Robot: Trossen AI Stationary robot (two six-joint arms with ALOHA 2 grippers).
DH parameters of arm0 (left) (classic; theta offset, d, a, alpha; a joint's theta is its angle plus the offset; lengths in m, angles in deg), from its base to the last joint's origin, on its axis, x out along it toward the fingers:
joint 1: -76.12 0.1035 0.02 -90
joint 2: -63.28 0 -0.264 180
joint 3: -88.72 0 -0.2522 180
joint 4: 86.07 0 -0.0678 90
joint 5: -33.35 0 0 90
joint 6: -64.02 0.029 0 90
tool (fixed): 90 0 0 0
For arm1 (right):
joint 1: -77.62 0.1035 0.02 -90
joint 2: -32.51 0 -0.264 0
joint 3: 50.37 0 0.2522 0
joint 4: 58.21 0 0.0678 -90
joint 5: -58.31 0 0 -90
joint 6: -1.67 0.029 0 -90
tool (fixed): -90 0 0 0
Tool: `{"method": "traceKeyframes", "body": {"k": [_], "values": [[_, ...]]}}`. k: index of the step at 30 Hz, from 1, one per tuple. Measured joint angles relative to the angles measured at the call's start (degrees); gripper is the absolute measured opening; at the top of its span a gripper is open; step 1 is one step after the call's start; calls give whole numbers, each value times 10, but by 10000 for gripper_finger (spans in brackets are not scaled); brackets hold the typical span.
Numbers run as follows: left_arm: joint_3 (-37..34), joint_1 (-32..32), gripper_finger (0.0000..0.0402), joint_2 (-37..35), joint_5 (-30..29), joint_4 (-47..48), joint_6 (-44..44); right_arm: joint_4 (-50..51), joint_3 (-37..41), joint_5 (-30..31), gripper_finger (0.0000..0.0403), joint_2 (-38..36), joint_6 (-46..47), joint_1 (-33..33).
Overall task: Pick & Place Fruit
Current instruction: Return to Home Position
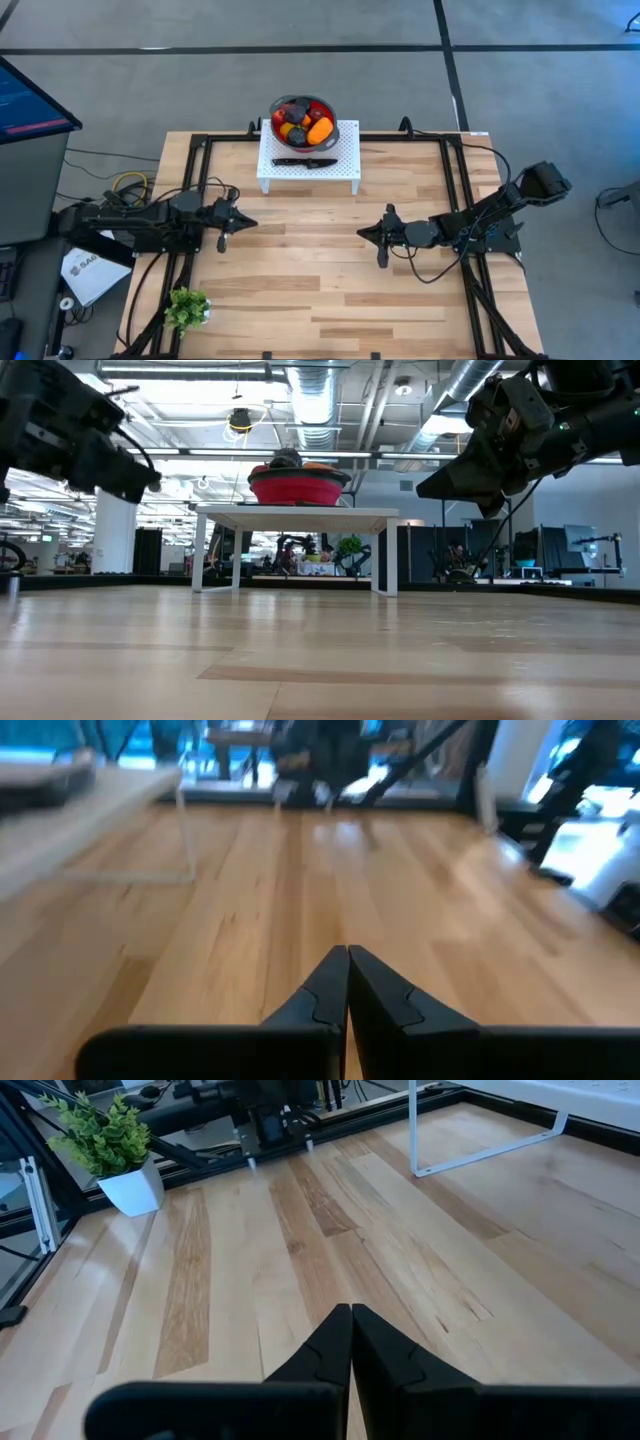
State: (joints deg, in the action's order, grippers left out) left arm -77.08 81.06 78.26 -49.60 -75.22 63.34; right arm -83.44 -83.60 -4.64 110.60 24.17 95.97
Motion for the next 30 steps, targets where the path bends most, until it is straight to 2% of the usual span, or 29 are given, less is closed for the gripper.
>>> {"method": "traceKeyframes", "body": {"k": [11,16,30], "values": [[0,-27,4,-146,-4,7,-22,-1,0,0,5,0,0,0],[0,-39,4,-150,-76,18,12,-1,0,0,5,0,0,0],[-1,-35,4,-142,-78,14,19,0,0,0,5,0,0,0]]}}
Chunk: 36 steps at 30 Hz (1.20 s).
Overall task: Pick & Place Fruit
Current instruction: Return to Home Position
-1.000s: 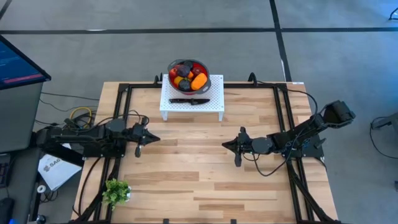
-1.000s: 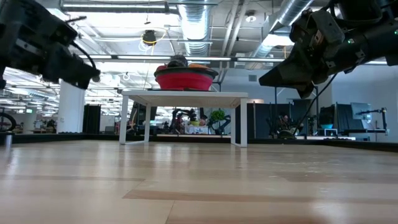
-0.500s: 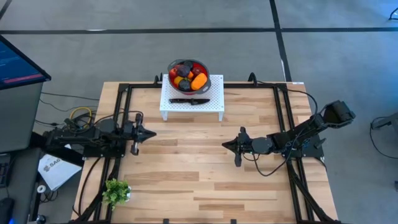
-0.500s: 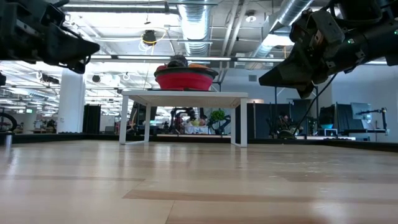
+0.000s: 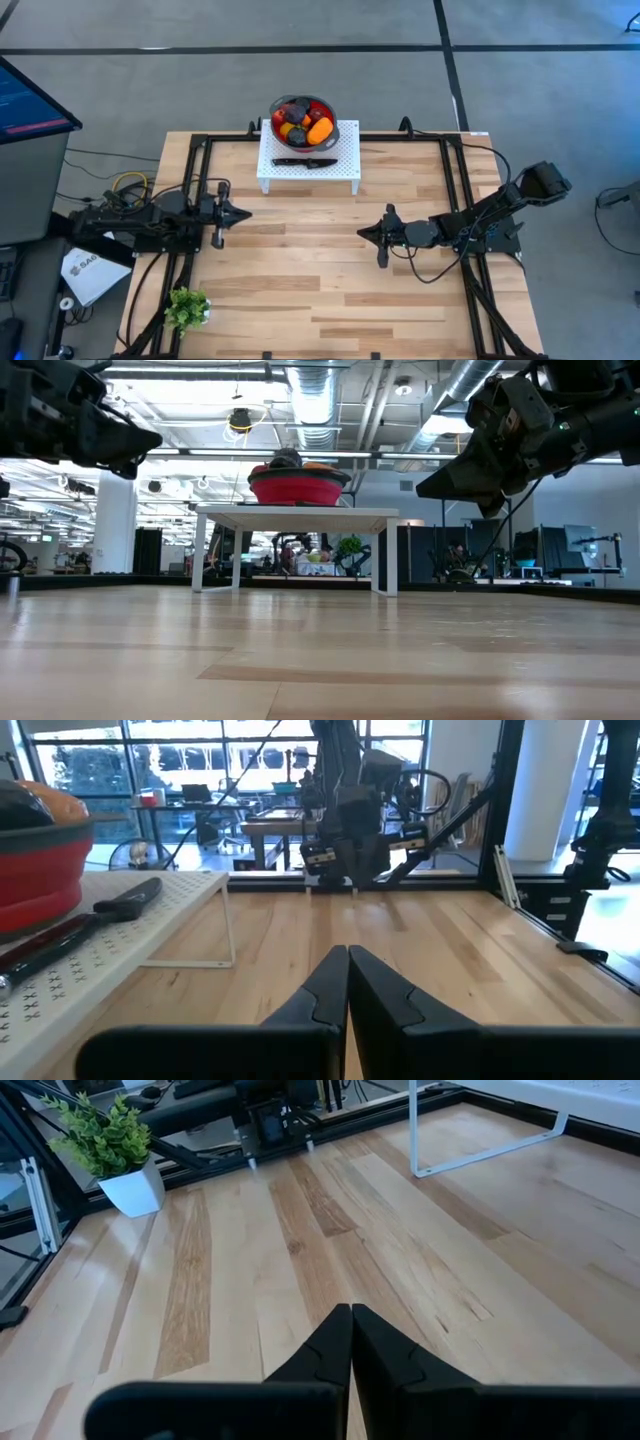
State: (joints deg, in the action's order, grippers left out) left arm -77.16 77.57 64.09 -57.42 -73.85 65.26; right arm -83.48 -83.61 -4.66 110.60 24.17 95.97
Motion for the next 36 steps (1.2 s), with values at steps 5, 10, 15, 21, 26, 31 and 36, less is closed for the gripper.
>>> {"method": "traceKeyframes", "body": {"k": [5,10,15,21,26,31,36], "values": [[0,0,4,16,-1,-4,0,-1,0,0,5,0,0,0],[0,0,4,34,-1,-8,0,0,0,0,5,0,0,0],[0,0,4,51,-1,-10,0,0,0,0,5,0,0,0],[0,0,4,70,-1,-12,0,32,0,-3,5,-43,0,4],[0,0,4,81,-1,-15,0,117,0,-25,5,-154,-32,12],[0,0,4,84,-1,-16,0,135,24,-119,5,-260,-155,7],[0,0,4,84,-1,-16,0,139,73,-181,5,-355,-165,-23]]}}
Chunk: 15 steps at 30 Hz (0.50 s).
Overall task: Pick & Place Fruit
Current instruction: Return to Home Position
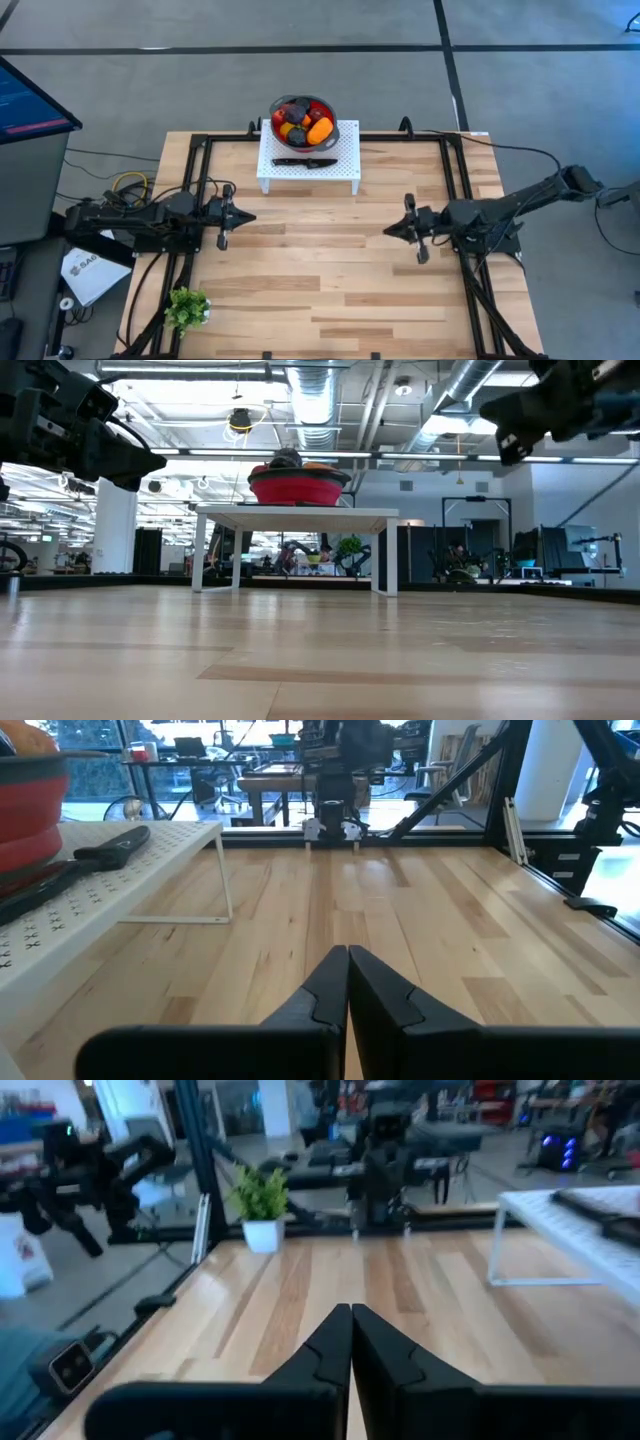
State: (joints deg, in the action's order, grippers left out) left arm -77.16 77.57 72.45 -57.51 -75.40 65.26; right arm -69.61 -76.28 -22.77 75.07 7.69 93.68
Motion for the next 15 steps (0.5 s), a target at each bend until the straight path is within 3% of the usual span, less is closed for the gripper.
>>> {"method": "traceKeyframes", "body": {"k": [4,10,15], "values": [[0,0,4,0,0,0,0,-4,46,-33,5,-79,16,-43],[0,0,4,0,0,0,0,-6,107,-129,5,-193,46,-100],[0,0,4,0,0,-1,0,58,117,-149,5,-260,45,-111]]}}
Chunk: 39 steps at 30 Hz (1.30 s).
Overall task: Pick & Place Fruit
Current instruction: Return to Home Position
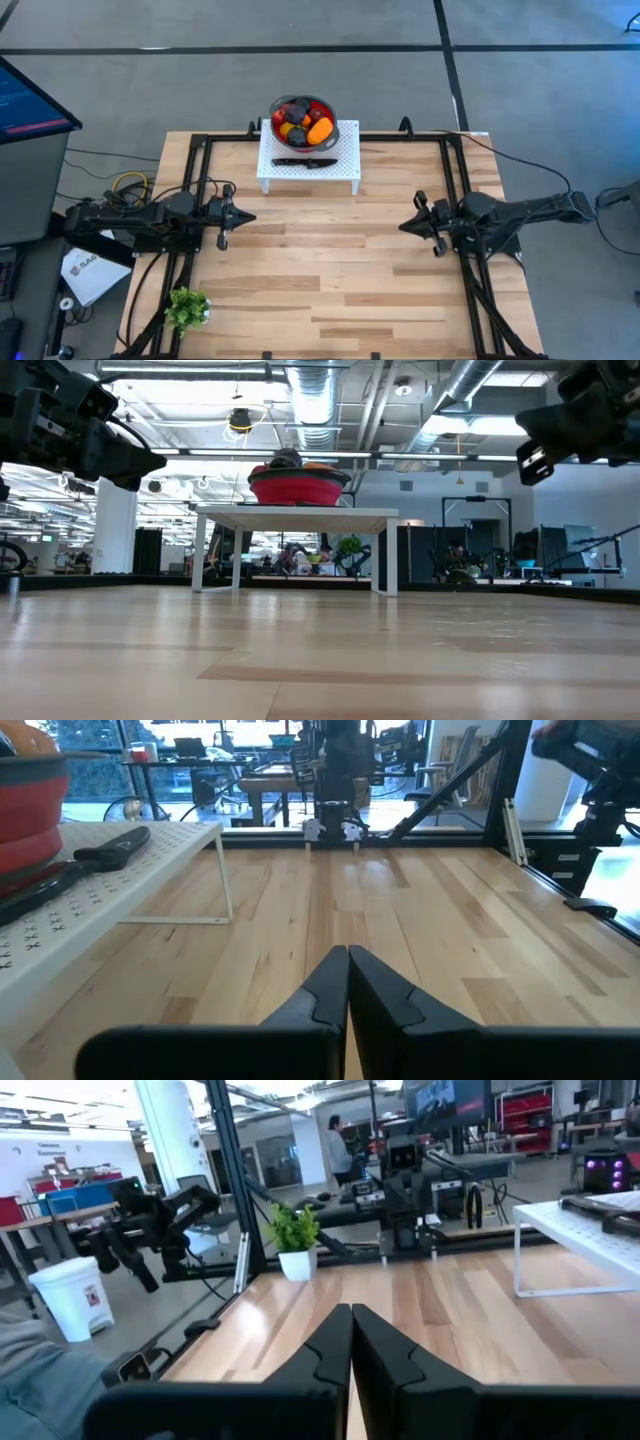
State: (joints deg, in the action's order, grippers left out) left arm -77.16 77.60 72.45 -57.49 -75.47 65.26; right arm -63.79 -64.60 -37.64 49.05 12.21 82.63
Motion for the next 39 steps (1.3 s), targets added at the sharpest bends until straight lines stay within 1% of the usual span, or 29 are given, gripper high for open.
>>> {"method": "traceKeyframes", "body": {"k": [5,9,13,16,18,20,22,31,39], "values": [[0,0,4,0,0,-4,0,98,0,-1,5,-84,0,-1],[0,0,4,0,0,-5,0,174,1,0,5,-163,0,-17],[0,0,4,0,0,-8,0,175,1,0,5,-165,-1,-30],[0,0,4,0,0,-9,0,179,1,8,5,-164,-49,-24],[0,0,4,0,0,-9,0,181,1,24,5,-164,-62,-22],[0,0,4,0,0,-9,0,186,1,47,5,-164,-50,-21],[0,0,4,0,0,-9,0,187,1,54,5,-164,-45,-21],[0,0,4,0,0,-12,0,187,1,55,5,-164,-52,-16],[0,0,4,0,0,-12,0,187,1,55,5,-147,-51,-13]]}}
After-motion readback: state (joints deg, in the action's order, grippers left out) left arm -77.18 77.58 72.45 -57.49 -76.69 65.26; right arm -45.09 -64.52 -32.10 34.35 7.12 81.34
